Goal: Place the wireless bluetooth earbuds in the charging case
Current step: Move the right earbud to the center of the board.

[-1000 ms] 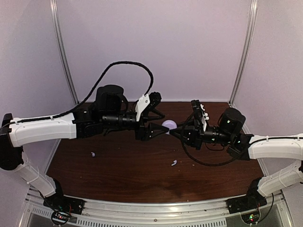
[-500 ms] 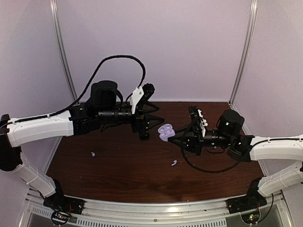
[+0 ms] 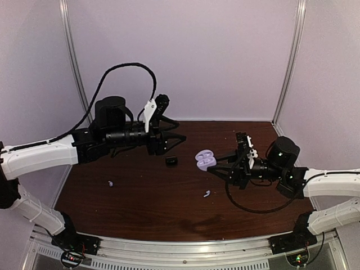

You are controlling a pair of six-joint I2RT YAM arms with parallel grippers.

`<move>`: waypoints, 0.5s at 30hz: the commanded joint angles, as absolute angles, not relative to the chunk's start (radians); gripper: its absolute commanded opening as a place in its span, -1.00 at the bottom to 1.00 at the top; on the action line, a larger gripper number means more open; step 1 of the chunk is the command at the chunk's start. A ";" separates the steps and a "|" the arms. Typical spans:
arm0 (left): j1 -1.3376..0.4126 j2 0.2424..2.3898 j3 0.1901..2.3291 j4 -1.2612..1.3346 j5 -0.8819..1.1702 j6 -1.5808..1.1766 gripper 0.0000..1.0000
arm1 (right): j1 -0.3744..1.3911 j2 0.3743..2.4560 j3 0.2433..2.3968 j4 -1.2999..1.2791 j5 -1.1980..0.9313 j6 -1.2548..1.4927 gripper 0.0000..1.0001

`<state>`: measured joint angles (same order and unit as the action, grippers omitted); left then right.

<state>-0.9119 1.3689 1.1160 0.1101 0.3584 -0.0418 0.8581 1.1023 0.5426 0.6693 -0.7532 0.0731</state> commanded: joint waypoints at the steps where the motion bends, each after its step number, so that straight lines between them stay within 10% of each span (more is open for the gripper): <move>1: -0.850 1.340 1.060 0.173 0.369 -0.143 0.26 | 0.862 1.047 0.509 0.708 -0.709 0.062 -1.00; 15: -0.835 1.765 1.251 -0.111 0.392 -0.139 0.11 | 0.856 0.893 0.477 0.607 -0.676 0.044 -1.00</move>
